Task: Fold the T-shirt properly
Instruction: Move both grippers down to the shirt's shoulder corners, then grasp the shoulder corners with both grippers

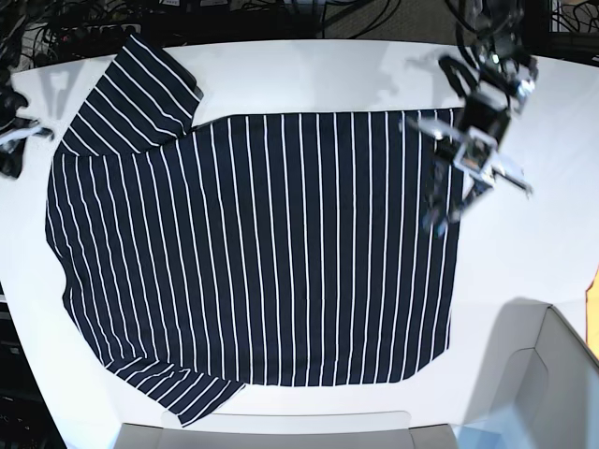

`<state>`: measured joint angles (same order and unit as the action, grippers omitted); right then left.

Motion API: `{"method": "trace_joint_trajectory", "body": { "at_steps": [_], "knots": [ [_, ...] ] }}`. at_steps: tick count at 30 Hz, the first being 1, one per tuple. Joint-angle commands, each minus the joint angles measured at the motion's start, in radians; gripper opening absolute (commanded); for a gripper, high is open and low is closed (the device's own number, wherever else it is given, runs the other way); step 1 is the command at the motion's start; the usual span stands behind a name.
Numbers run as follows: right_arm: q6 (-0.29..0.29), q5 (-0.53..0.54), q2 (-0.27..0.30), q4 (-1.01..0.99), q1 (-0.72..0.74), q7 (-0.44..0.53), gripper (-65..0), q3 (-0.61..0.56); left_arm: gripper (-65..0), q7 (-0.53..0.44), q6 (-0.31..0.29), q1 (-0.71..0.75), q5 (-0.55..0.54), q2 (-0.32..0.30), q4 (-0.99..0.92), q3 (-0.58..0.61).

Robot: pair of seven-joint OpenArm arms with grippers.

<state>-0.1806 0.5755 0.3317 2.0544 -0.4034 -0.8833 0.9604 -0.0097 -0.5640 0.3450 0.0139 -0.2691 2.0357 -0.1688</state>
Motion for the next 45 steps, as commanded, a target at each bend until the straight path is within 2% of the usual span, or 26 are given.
{"method": "trace_joint_trajectory", "body": {
  "at_steps": [1, 3, 5, 6, 9, 11, 13, 14, 16, 19, 21, 23, 25, 27, 29, 31, 35, 38, 45],
  "knots": [
    [-0.004, 0.036, 0.031, 0.016, 0.037, 0.025, -56.6, 0.007, -57.9, -0.029, 0.012, -0.036, -0.015, -0.008, 0.018, -0.011],
    [-0.006, 0.088, 0.05, 0.016, 0.074, 0.02, -56.6, 0.03, -57.9, -0.029, 0.014, -0.09, -0.015, -0.006, 0.018, -0.015],
    [-0.013, 0.154, 0.066, 0.016, 0.1, 0.016, -56.6, 0.042, -57.9, -0.023, 0.014, -0.137, -0.015, 0.023, 0.018, -0.015],
    [-0.04, 0.177, 0.085, 0.015, 0.119, -0.004, -56.6, 0.045, -57.9, -0.022, 0.012, -0.156, -0.015, 0.041, 0.018, -0.015],
    [-0.173, 0.182, 0.116, 0.012, 0.163, -0.041, -56.6, 0.065, -57.9, 0.024, 0.008, -0.179, -0.015, 0.067, 0.018, -0.008],
    [-0.296, 0.188, 0.119, 0.012, 0.154, -0.047, -56.6, 0.071, -58.0, 0.087, -0.004, -0.183, -0.019, 0.069, 0.018, -0.008],
    [-0.408, 0.188, 0.111, 0.012, 0.133, -0.09, -56.5, 0.087, -58.0, 0.162, -0.067, -0.183, -0.081, 0.066, 0.018, -0.008],
    [-0.431, 0.185, 0.102, 0.01, 0.116, -0.115, -56.4, 0.102, -57.8, 0.199, -0.1, -0.18, -0.136, 0.061, 0.018, -0.015],
    [-0.432, 0.183, 0.068, -0.004, 0.073, -0.142, -56.3, 0.127, -57.5, 0.25, -0.134, -0.171, -0.22, 0.047, 0.018, -0.033],
    [-0.432, 0.183, 0.027, -0.056, -0.001, -0.133, -53.9, 0.165, -53.9, 0.297, -0.134, -0.129, -0.331, 0.014, 0.018, -0.076],
    [-0.432, 0.186, 0.019, -0.136, -0.035, -0.138, -50.7, 0.164, -51.0, 0.317, -0.134, -0.105, -0.363, -0.012, 0.018, -0.09],
    [-0.457, 0.2, 0.019, -0.265, -0.056, -0.138, -46.9, 0.147, -49.5, 0.337, -0.134, -0.074, -0.386, -0.043, 0.018, -0.091],
    [-0.514, 0.248, 0.02, -0.409, -0.062, -0.136, -44.2, 0.124, -50.4, 0.343, -0.134, -0.037, -0.397, -0.085, 0.018, -0.091],
    [-0.518, 0.294, 0.02, -0.529, -0.064, -0.132, -44.2, 0.124, -51.6, 0.343, -0.134, -0.002, -0.407, -0.106, 0.018, -0.093],
    [-0.518, 0.297, 0.016, -0.587, -0.053, -0.13, -45.1, 0.119, -52.2, 0.34, -0.134, 0.024, -0.411, -0.111, 0.018, -0.093],
    [-0.518, 0.28, 0.005, -0.618, -0.012, -0.13, -46.3, 0.114, -52.5, 0.34, -0.134, 0.041, -0.411, -0.111, 0.018, -0.093],
    [-0.518, 0.183, -0.072, -0.625, 0.079, -0.136, -47.3, 0.113, -52.5, 0.339, -0.134, 0.055, -0.411, -0.111, 0.018, -0.096],
    [-0.518, 0.154, -0.125, -0.642, 0.108, -0.138, -47.2, 0.088, -52.5, 0.337, -0.134, 0.081, -0.411, -0.108, 0.018, -0.12],
    [-0.518, 0.157, -0.148, -0.743, 0.096, -0.136, -47.1, 0.102, -52.5, 0.337, -0.134, 0.107, -0.411, -0.108, 0.018, -0.183]
  ]
}}
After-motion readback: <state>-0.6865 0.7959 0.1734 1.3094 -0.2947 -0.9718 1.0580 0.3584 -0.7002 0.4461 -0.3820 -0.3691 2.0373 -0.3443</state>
